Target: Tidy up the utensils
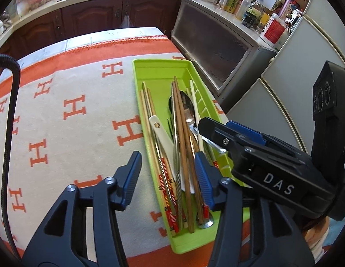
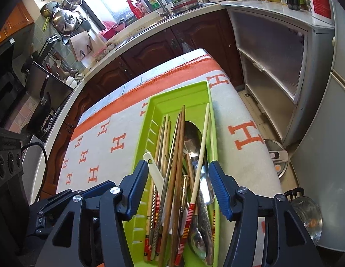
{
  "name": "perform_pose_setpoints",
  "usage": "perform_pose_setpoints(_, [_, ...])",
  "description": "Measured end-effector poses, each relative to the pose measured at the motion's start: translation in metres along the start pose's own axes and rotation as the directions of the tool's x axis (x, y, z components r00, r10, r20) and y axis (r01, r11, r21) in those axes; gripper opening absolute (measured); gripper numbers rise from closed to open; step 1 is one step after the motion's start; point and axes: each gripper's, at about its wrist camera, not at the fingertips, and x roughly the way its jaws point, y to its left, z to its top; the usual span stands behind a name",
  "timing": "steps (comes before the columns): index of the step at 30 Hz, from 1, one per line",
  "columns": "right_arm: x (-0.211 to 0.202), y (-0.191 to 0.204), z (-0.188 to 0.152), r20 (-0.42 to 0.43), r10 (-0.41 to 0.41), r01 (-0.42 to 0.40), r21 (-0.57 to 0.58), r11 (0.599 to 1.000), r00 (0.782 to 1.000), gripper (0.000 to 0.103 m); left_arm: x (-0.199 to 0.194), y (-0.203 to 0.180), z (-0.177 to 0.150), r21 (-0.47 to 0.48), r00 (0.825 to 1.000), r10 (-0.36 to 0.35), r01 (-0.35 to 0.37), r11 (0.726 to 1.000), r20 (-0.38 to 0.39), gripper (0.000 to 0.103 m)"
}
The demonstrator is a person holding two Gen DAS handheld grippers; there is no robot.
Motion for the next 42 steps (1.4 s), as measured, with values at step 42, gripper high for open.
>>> perform_pose_setpoints(42, [-0.152, 0.189, -0.090, 0.144, 0.076, -0.034, -0.273, 0.961, 0.987, 0.079, -0.210, 0.089, -0.093, -0.240, 0.825, 0.481, -0.423, 0.874, 0.296, 0.090])
